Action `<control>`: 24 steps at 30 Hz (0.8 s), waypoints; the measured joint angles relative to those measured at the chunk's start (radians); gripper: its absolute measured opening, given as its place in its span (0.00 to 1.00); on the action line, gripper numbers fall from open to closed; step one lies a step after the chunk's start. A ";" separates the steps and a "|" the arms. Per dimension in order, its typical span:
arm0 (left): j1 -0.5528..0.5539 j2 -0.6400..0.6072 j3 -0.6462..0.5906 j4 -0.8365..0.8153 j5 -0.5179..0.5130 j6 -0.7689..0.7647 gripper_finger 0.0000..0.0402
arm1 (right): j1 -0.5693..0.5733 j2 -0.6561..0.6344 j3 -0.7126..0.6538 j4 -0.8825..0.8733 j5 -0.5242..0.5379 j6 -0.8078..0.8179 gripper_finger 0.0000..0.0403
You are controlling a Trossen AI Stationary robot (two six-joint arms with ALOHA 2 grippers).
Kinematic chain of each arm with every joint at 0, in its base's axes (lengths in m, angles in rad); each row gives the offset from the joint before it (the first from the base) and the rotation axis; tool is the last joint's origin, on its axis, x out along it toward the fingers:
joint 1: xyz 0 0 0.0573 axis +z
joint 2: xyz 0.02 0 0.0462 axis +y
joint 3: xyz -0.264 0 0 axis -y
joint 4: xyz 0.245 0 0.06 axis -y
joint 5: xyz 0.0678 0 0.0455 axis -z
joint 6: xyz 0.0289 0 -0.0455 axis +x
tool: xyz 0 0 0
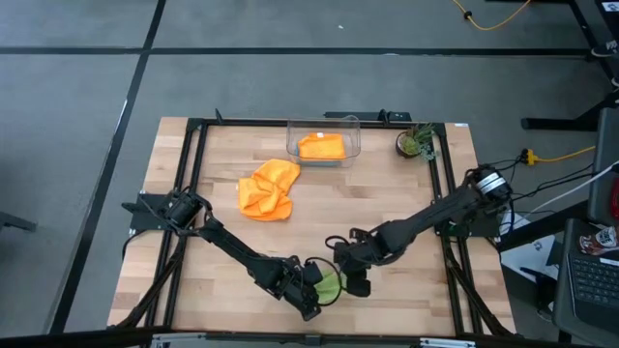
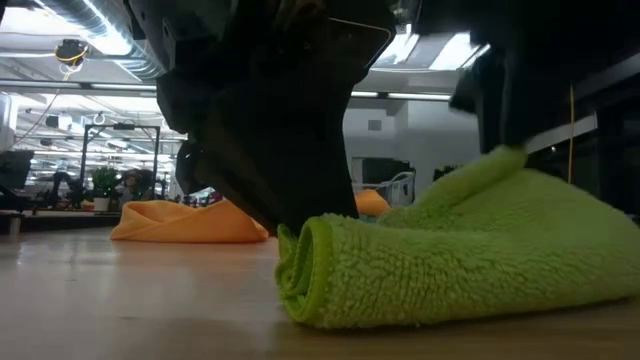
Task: Fold microfiber towels
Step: Fold the green microfiber cloth
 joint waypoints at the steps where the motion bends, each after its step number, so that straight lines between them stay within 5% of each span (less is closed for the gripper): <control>1: 0.000 0.000 0.000 0.000 0.000 0.000 0.00 | 0.008 -0.018 0.000 -0.002 0.028 0.000 0.35; 7: 0.000 0.000 0.000 0.005 0.000 0.000 0.00 | 0.105 -0.080 -0.004 0.106 0.191 -0.092 0.35; 15: 0.000 0.001 0.000 0.008 0.000 0.000 0.00 | 0.207 -0.004 -0.037 0.376 0.307 -0.259 0.34; 24: 0.000 0.001 0.000 0.009 -0.003 0.000 0.00 | 0.206 0.140 -0.039 0.380 0.401 -0.120 0.29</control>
